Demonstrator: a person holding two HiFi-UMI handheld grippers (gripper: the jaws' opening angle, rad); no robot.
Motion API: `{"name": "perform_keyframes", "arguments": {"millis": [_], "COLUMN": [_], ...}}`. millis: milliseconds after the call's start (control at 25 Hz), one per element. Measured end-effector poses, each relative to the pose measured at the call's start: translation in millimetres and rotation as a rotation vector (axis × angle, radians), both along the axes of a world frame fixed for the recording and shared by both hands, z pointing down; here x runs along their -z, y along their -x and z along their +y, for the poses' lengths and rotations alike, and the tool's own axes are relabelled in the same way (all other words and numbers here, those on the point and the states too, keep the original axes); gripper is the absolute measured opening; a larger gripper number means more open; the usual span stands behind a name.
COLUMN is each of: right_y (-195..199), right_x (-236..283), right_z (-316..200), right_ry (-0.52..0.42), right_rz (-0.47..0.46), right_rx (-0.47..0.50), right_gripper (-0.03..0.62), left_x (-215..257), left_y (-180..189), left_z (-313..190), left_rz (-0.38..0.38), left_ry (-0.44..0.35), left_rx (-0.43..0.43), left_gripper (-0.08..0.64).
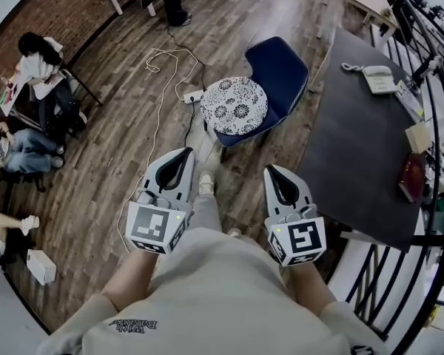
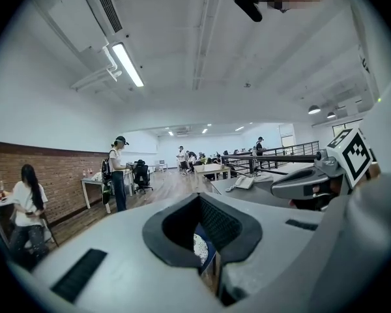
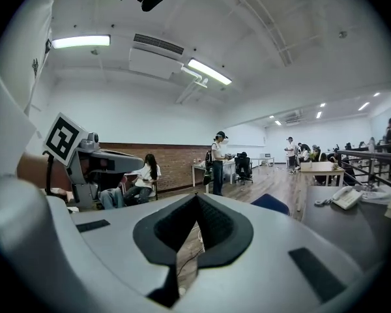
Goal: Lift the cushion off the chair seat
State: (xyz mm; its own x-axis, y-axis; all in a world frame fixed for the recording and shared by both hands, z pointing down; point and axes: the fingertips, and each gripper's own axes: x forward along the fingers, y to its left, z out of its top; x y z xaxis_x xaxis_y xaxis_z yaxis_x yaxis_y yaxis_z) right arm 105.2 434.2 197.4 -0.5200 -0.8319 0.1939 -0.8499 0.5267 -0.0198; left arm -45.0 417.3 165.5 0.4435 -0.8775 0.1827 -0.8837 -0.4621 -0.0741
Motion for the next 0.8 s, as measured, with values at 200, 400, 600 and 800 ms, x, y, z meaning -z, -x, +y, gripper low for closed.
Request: {"name": "perform_keyframes", "arguments": {"millis": [200,400,600,800], "right_y": [3.3,6.5,10.4,21.5], "right_x": [-8.7,-19.6,-30.4,-32.8], "right_z": [-26.0,-64.8,-119.6,-188.3], "right_ry": [0.003,0.014,0.035,0.055], "right_rz": [0.024,0.036,0.043,0.06], "right_rx": [-0.005,-0.033,-0.064,-0.09], "right_gripper": [0.003,0.003,0.003,0.003], "left_x": [-11.1,-28.0,-37.8,-41.9], "left_y": [7.2,13.8,23.0,35.0], "left_z": [-28.1,-72.2,-135.6,-204.2], "left_rz": [0.017,0.028,0.04,0.041], "left_ry": [-0.002,0.01,0.016,0.035], "left_rx": [0.005,-0.003,-0.02,-0.045], "left_gripper": [0.005,0.005,0.005,0.005]}}
